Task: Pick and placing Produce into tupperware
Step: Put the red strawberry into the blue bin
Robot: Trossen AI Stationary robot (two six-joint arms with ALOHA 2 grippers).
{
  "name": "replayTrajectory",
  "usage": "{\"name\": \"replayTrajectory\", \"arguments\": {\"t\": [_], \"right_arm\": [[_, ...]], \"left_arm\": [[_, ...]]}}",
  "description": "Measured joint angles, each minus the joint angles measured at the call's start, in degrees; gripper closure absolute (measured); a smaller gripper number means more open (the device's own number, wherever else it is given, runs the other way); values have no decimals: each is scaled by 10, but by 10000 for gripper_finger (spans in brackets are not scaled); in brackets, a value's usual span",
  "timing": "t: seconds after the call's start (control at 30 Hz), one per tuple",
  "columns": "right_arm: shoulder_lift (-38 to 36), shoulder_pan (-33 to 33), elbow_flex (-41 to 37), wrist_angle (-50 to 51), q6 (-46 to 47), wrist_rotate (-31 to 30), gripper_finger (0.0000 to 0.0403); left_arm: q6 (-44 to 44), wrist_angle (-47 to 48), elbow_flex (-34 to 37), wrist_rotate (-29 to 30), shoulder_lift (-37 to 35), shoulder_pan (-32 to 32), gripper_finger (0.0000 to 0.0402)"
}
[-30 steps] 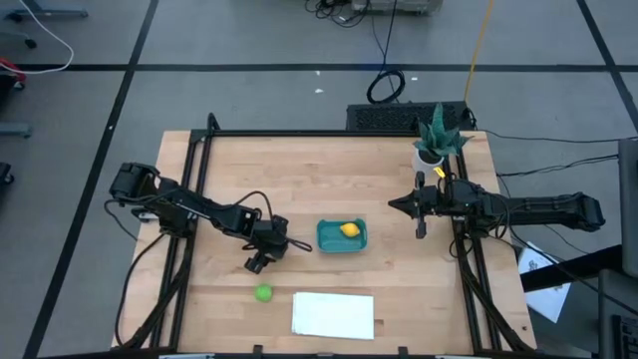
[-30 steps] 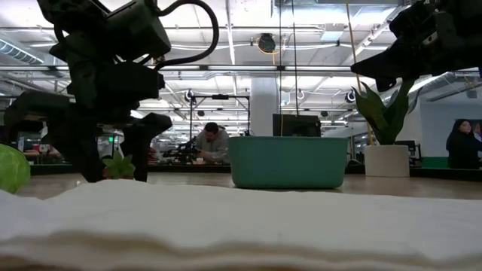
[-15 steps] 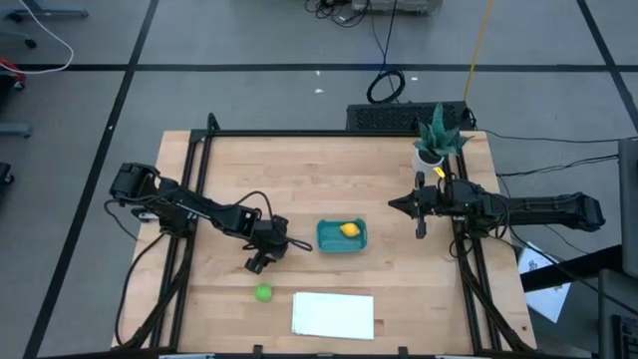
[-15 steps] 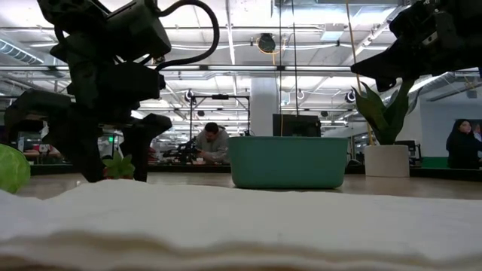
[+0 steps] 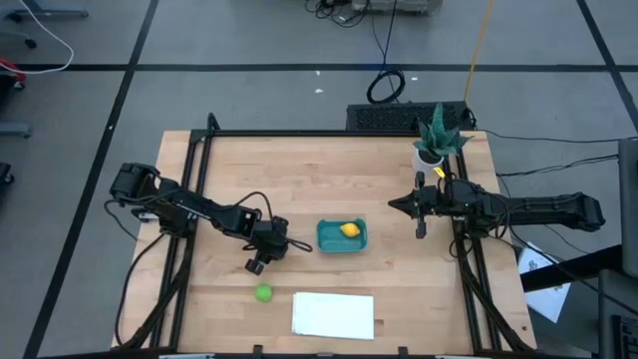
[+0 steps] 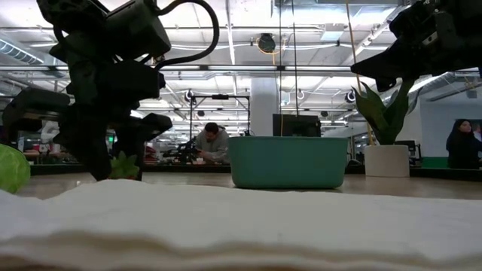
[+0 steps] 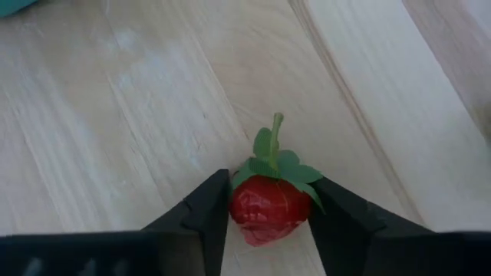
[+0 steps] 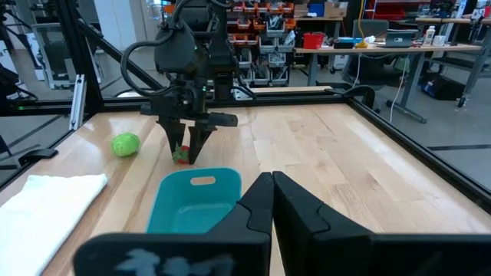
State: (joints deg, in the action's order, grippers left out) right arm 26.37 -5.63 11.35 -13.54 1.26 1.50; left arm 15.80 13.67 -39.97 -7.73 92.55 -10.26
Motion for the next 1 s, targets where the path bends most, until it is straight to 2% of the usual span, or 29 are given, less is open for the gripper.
{"name": "replayTrajectory", "arguments": {"t": [0.13, 0.43, 0.67, 1.0], "right_arm": [[0, 0, 0, 0, 0, 0, 403], [0, 0, 0, 0, 0, 0, 403], [0, 0, 0, 0, 0, 0, 403], [0, 0, 0, 0, 0, 0, 403]], "left_arm": [[-1, -1, 0, 0, 0, 0, 251], [0, 12, -16, 1, 1, 0, 217], [9, 64, -46, 5, 3, 0, 226], [10, 74, -51, 6, 2, 0, 232]]}}
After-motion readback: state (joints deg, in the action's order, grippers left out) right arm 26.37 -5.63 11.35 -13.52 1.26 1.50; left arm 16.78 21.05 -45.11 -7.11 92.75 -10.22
